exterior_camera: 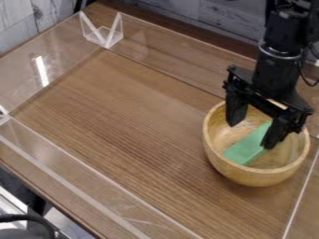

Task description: Remove the green block from inside the brown bowl and put it on the table

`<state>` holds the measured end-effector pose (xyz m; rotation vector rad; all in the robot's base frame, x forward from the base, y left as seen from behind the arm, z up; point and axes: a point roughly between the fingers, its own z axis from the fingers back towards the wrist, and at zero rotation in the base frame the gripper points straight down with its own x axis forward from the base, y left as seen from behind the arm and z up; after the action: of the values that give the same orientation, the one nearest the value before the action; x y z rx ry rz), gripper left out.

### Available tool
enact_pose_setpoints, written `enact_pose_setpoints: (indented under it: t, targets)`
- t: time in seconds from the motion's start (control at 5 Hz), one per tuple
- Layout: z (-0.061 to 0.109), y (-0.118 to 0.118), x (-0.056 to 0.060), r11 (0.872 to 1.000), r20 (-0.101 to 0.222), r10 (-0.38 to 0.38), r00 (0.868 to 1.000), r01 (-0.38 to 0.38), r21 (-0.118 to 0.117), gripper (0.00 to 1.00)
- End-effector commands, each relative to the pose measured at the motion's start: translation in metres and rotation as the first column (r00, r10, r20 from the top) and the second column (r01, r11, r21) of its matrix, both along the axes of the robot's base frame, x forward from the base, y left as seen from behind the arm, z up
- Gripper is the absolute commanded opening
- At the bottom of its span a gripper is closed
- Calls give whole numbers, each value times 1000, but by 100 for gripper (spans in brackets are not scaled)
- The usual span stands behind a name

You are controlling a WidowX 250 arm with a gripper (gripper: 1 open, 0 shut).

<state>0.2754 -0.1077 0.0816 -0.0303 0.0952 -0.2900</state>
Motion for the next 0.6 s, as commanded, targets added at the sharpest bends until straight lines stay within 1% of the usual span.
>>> enact_pose_setpoints:
  t: [0.0, 0.2, 0.4]
  targets:
    - [8, 2, 7, 1000, 37, 6, 999, -6, -14, 100]
    - [8, 4, 9, 1000, 40, 7, 999, -7, -15, 100]
    - [1, 5, 8, 1000, 35, 11, 999, -10, -14, 100]
